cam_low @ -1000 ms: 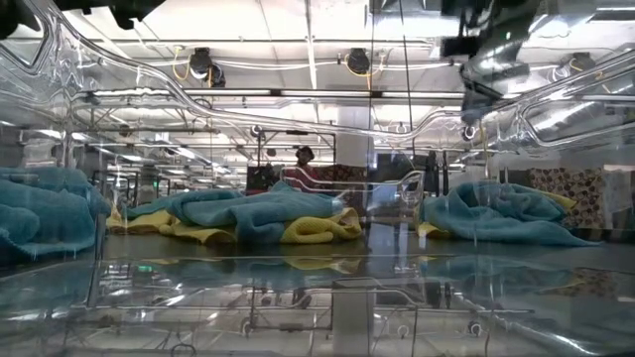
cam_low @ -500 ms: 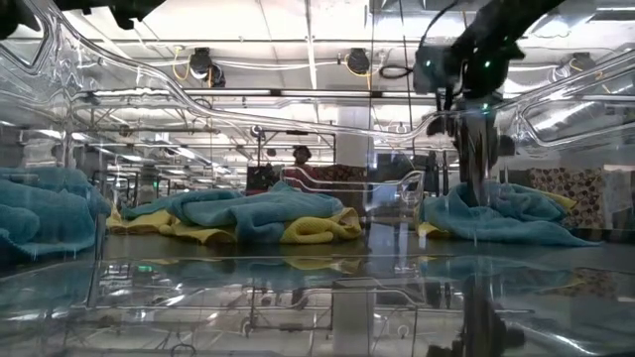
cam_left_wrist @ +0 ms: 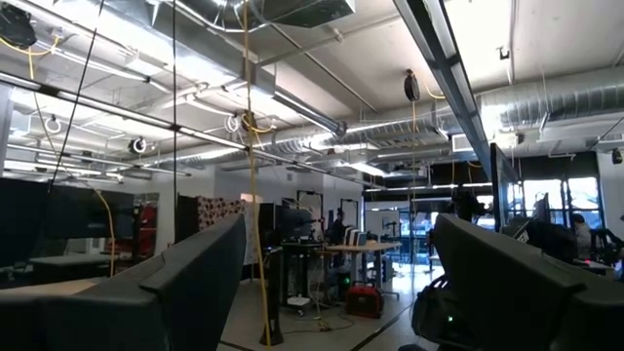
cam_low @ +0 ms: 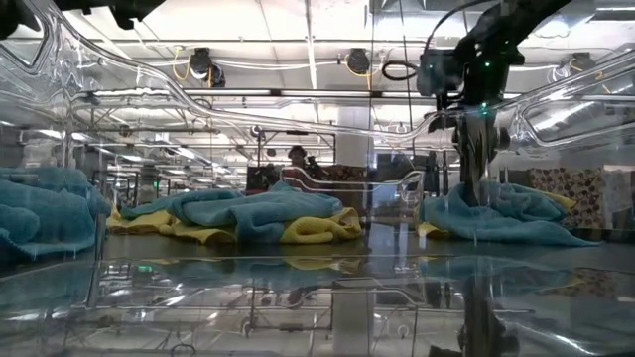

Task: Sort microfiber towel by color & place in baskets
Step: Put the blue towel into the bottom transparent bin

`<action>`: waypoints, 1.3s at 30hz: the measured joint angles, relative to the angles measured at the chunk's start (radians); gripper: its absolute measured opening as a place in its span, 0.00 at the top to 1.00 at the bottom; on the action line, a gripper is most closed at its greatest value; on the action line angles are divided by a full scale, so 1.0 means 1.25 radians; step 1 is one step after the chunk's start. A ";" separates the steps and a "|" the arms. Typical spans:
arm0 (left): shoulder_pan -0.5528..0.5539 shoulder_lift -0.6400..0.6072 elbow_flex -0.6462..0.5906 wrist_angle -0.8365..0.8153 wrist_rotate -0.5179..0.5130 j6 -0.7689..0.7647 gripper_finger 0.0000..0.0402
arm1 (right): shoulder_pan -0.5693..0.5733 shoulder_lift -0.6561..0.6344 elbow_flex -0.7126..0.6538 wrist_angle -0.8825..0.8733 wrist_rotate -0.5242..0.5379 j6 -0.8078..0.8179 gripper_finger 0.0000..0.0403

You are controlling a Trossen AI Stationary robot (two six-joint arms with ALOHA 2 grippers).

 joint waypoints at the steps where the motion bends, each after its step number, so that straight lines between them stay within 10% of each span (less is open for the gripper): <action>1: 0.000 0.000 0.000 0.000 0.000 0.000 0.16 | 0.002 0.009 0.000 0.000 0.001 0.000 0.40; 12: 0.000 0.000 0.000 0.000 0.000 0.000 0.16 | 0.004 0.144 0.000 0.025 0.067 0.007 0.42; 19: 0.000 0.000 0.000 0.000 0.000 0.000 0.16 | 0.025 0.177 0.000 -0.002 0.070 0.006 0.86; 39: 0.000 0.000 0.000 0.000 0.000 0.000 0.16 | 0.199 -0.177 0.177 -0.144 0.058 0.109 1.00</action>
